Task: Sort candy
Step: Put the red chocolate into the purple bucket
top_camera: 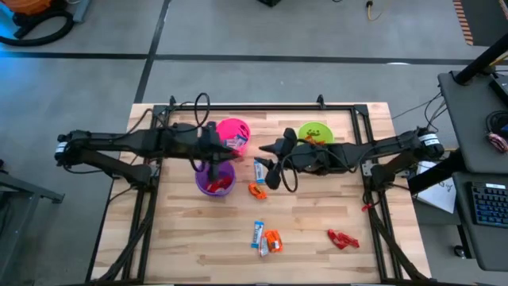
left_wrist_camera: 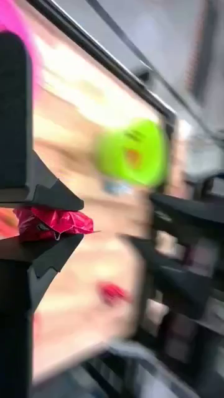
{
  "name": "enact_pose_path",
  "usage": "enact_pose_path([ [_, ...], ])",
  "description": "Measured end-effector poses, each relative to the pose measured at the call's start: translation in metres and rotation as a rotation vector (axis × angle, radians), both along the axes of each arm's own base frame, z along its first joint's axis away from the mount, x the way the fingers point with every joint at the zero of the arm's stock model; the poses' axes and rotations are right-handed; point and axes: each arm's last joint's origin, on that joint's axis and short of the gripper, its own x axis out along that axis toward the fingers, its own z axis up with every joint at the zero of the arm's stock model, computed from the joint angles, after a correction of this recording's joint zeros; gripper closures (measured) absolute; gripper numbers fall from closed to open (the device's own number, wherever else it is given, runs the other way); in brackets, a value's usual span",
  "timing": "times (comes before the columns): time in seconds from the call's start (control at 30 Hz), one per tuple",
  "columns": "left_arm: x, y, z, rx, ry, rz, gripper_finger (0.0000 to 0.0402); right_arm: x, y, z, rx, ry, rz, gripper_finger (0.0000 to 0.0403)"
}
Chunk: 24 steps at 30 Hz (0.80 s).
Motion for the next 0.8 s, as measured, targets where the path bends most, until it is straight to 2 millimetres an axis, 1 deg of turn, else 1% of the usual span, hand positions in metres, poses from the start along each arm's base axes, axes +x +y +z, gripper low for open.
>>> enact_pose_path([
  [0.17,-0.032,0.006,-0.016,0.027,0.289,0.052,0.0373,0.001,-0.015,0.0,-0.001,0.002,-0.045,0.0217],
  [0.23,-0.04,0.007,-0.022,0.027,0.387,0.052,0.0373,0.001,-0.02,0.0,-0.001,0.003,-0.06,0.0216],
  [0.3,-0.043,0.006,-0.028,0.026,0.44,0.05,0.0373,0.001,-0.025,0.0,-0.001,0.003,-0.073,0.0216],
  [0.4,-0.04,0.006,-0.034,0.025,0.458,0.047,0.0373,0.001,-0.031,0.0,0.0,0.002,-0.091,0.0216],
  [0.53,-0.031,0.006,-0.041,0.02,0.455,0.041,0.0373,0.001,-0.039,0.0,-0.001,0.005,-0.114,0.0216],
  [0.67,-0.021,0.005,-0.049,-0.029,0.436,0.001,0.0373,0.001,-0.047,0.0,0.0,0.005,-0.138,0.0216],
  [0.8,-0.014,0.005,-0.061,-0.062,0.481,0.042,0.0373,0.0,-0.053,-0.001,0.0,0.006,-0.155,0.0216],
])
